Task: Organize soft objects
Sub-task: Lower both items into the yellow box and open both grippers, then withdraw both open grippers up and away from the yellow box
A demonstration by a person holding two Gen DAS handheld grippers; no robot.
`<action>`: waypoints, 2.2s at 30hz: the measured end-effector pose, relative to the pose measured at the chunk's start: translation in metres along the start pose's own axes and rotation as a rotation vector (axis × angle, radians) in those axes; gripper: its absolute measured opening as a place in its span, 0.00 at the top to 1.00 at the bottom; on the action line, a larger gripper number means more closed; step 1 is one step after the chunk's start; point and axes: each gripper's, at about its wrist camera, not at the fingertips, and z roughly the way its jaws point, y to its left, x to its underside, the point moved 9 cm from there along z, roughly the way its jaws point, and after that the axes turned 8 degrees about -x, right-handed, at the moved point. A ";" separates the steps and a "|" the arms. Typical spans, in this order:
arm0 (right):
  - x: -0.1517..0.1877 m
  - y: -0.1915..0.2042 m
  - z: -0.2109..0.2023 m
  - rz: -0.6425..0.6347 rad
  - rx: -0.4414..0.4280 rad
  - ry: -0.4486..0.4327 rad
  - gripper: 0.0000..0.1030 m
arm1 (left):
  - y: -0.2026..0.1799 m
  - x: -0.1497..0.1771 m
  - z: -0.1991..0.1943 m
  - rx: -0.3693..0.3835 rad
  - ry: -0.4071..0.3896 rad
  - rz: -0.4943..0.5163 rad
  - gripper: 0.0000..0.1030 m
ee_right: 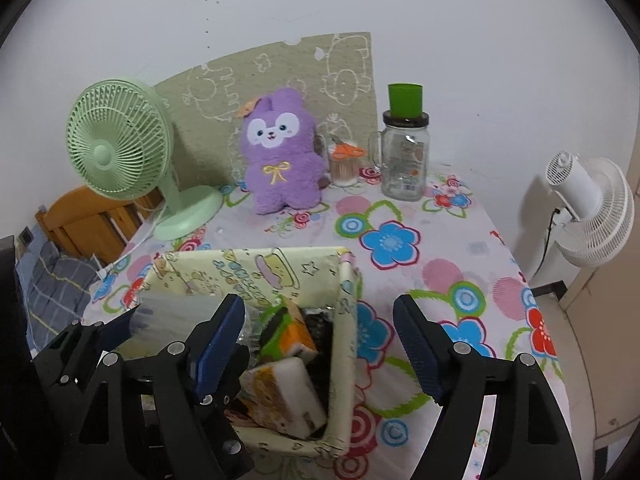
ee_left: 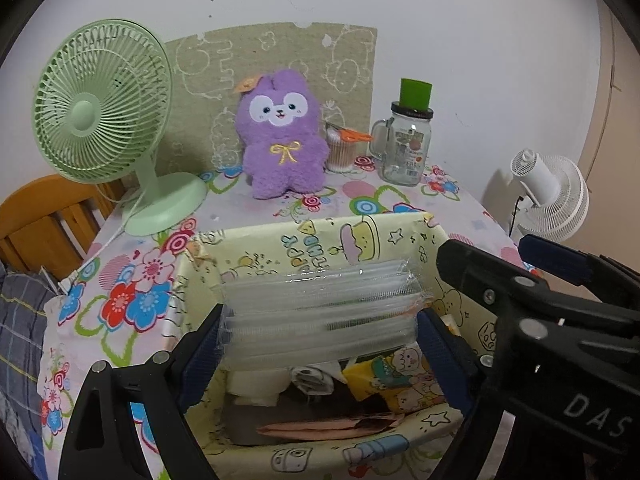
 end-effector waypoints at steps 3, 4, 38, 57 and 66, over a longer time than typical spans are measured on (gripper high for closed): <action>0.004 -0.004 0.001 0.012 0.006 0.008 0.23 | -0.003 0.003 0.006 0.002 0.012 0.005 0.05; 0.004 -0.005 0.003 0.014 0.007 0.011 0.23 | -0.003 0.004 0.008 0.001 0.017 0.005 0.03; 0.037 0.023 -0.035 -0.020 -0.009 -0.004 0.16 | 0.017 0.026 -0.046 -0.057 -0.023 0.003 0.00; 0.060 0.030 -0.066 -0.018 0.020 -0.024 0.16 | 0.040 0.052 -0.079 -0.060 -0.048 -0.035 0.00; 0.066 0.035 -0.088 -0.025 0.024 -0.055 0.15 | 0.050 0.063 -0.100 -0.069 -0.075 -0.053 0.00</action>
